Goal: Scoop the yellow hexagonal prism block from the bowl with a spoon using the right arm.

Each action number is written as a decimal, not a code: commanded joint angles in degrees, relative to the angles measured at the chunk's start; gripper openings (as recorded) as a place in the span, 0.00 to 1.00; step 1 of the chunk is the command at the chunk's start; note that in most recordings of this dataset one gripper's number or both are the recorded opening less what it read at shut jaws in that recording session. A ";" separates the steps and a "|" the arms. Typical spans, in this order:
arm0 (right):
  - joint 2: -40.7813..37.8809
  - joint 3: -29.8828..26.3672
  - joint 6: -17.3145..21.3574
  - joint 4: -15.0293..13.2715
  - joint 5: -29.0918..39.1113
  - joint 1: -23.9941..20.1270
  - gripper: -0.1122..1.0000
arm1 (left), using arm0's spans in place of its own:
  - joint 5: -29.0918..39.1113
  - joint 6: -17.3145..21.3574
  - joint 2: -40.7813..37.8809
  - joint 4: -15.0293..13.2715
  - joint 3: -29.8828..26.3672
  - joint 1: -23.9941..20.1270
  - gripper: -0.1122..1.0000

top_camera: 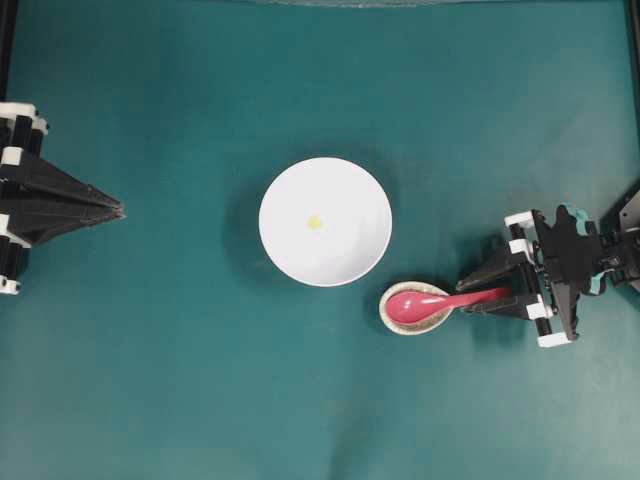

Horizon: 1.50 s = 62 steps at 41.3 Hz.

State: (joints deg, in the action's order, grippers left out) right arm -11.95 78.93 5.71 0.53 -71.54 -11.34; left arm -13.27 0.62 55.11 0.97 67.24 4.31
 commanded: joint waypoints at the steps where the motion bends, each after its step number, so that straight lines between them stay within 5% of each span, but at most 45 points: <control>1: 1.32 -0.35 -0.18 0.26 -0.70 -0.18 0.49 | -0.44 0.09 -0.53 0.09 -1.32 0.09 0.16; 49: 1.41 -0.70 -0.26 0.18 -0.79 -0.18 0.49 | -0.35 0.09 -0.53 0.00 -1.23 0.09 0.16; 62: 1.41 -0.53 -0.44 0.18 -1.14 -0.18 0.35 | -0.35 0.09 -0.53 0.00 -1.23 0.09 0.16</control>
State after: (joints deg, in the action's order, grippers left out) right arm -11.95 78.57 5.36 0.62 -71.98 -11.34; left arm -13.27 0.70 55.11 0.97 67.24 4.31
